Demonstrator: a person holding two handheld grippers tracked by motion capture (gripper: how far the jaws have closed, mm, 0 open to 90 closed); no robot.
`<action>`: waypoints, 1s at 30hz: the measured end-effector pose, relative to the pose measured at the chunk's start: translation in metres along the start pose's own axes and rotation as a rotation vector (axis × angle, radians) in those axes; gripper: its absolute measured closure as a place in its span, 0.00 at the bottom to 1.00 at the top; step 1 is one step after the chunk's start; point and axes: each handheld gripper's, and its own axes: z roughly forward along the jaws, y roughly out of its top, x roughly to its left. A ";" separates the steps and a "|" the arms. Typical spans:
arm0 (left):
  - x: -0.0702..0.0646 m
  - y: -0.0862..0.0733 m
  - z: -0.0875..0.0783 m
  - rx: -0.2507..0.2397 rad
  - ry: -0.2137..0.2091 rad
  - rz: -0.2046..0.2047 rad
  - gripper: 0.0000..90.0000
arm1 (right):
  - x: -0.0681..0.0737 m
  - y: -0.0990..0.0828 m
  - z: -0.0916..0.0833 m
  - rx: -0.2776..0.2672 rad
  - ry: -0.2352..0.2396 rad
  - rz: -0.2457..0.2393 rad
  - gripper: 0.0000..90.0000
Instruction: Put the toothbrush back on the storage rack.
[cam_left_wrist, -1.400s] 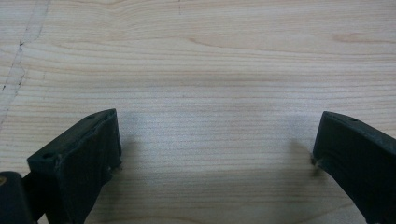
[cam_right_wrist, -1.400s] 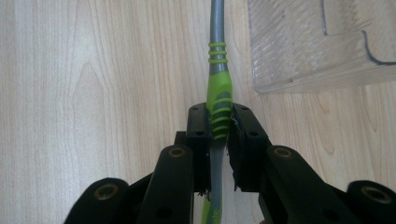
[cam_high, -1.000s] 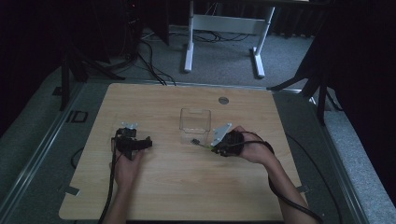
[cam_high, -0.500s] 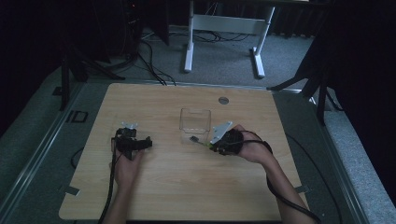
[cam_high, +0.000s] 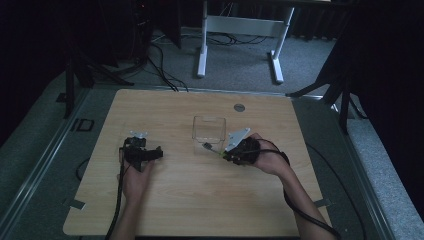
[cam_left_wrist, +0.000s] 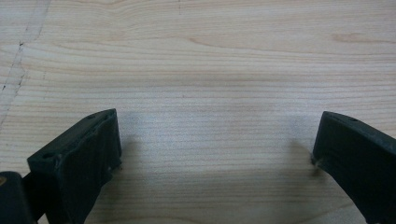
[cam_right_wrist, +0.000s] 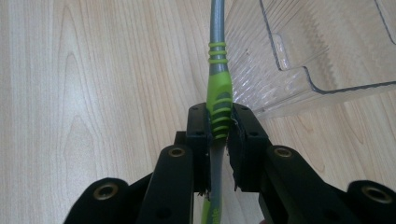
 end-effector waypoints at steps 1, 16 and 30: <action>0.000 0.000 0.000 0.000 0.000 0.000 0.02 | 0.000 0.000 0.000 -0.002 0.000 0.001 0.88; 0.000 0.000 0.000 0.000 0.000 0.000 0.02 | 0.000 0.006 0.003 -0.030 -0.017 0.035 0.88; 0.000 0.000 0.000 0.000 0.000 0.000 0.02 | 0.000 0.009 -0.001 -0.085 -0.026 0.070 0.88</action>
